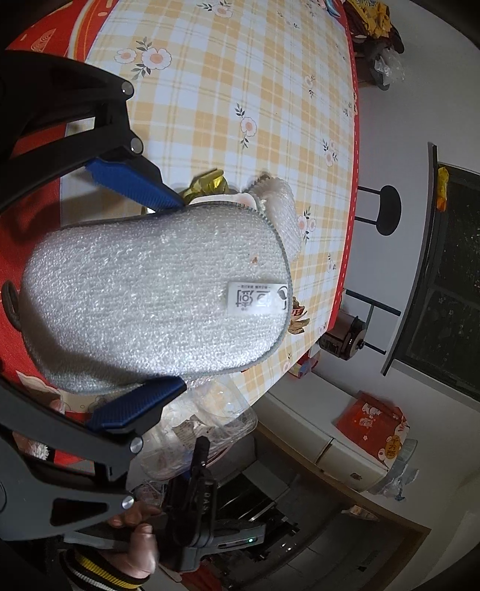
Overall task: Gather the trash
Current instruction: 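Grasp the clear plastic container with the right tool while the left tool holds the sponge, then carry sponge and container to the brown bin and open both tools over it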
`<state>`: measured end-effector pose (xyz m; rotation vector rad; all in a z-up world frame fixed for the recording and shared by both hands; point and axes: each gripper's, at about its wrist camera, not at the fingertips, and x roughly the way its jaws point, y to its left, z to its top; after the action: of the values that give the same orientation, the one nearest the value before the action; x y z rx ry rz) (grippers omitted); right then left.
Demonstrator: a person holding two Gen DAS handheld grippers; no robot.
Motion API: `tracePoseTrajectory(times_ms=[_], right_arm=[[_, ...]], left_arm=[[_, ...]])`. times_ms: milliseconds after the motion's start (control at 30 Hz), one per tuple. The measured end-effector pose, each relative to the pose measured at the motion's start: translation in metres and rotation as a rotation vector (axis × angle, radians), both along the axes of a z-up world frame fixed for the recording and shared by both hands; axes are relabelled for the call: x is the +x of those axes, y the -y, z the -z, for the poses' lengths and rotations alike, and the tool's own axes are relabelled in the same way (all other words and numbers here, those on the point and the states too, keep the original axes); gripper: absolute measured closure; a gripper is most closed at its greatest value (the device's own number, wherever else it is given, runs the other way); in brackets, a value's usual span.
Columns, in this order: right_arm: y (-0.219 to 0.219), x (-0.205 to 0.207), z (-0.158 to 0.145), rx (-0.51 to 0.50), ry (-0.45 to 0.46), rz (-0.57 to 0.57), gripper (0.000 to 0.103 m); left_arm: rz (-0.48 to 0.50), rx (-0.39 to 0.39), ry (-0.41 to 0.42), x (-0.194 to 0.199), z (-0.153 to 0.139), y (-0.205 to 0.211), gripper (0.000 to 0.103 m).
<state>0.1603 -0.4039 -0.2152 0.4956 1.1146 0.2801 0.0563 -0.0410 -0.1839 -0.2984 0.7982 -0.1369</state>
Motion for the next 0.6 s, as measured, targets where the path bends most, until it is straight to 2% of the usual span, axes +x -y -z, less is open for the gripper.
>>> tracePoseTrajectory(times_ms=[167,600], right_arm=[[0.010,-0.006,-0.004,0.009,0.031,-0.023,0.077],[0.072,0.013,-0.022,0.064,0.101,0.030,0.077]], left_arm=[[-0.008,0.011,0.011,0.005,-0.010,0.008,0.014],[-0.020,0.027,0.041,0.026,-0.030,0.050,0.014]])
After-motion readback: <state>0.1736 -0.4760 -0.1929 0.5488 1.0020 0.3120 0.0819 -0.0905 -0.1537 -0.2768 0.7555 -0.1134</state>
